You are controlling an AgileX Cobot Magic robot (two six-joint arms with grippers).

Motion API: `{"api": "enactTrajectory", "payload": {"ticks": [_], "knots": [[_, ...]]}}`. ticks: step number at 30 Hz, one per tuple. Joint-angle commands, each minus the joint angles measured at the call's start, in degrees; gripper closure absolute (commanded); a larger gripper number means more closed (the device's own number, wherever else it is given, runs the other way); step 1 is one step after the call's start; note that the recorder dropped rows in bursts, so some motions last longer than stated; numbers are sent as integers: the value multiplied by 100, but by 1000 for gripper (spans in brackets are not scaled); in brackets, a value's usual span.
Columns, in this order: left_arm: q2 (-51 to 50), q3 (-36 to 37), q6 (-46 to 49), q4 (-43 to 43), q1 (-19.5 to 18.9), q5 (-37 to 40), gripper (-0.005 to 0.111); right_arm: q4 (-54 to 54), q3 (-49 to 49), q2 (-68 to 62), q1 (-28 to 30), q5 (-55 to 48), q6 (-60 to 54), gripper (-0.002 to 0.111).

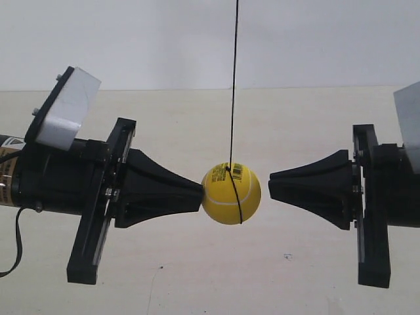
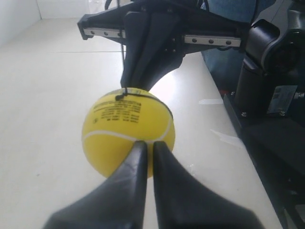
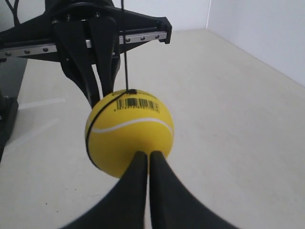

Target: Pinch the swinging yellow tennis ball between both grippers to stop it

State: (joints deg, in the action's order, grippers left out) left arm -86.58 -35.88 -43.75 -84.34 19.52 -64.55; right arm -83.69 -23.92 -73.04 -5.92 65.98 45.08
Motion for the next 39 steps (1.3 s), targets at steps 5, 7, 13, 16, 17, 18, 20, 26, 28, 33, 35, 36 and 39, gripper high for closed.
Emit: {"api": "enactTrajectory", "payload": {"ticks": [5, 7, 13, 16, 17, 18, 20, 26, 28, 33, 35, 36, 39], "knots": [[-8, -19, 9, 78, 50, 124, 102, 89, -10, 38, 14, 116, -6, 108], [-8, -19, 9, 80, 50, 135, 102, 101, -10, 38, 14, 116, -6, 108], [-8, -19, 9, 95, 50, 135, 102, 112, -10, 38, 14, 93, -6, 108], [-8, -19, 9, 95, 50, 135, 102, 99, -10, 38, 14, 81, 81, 108], [-8, -19, 9, 95, 50, 135, 102, 67, -10, 38, 14, 81, 92, 108], [-8, -19, 9, 95, 50, 135, 102, 67, -10, 38, 14, 81, 92, 108], [-8, -19, 9, 95, 50, 135, 102, 69, -10, 38, 14, 81, 106, 108], [-8, -19, 9, 95, 50, 135, 102, 69, -10, 38, 14, 27, 134, 108], [-8, -19, 9, 92, 50, 146, 102, 80, -10, 38, 14, -22, 147, 108], [-8, -19, 9, 97, 50, 163, 102, 103, -10, 38, 14, -71, 195, 108], [-8, -19, 24, 108, 50, 217, 102, 162, -10, 38, 14, -65, 167, 108], [-8, -19, 24, 108, 50, 265, 102, 202, -10, 38, 14, -65, 111, 108], [-8, -19, 24, 190, 50, 449, 102, 426, -10, 38, 14, -81, -62, 108]]}}
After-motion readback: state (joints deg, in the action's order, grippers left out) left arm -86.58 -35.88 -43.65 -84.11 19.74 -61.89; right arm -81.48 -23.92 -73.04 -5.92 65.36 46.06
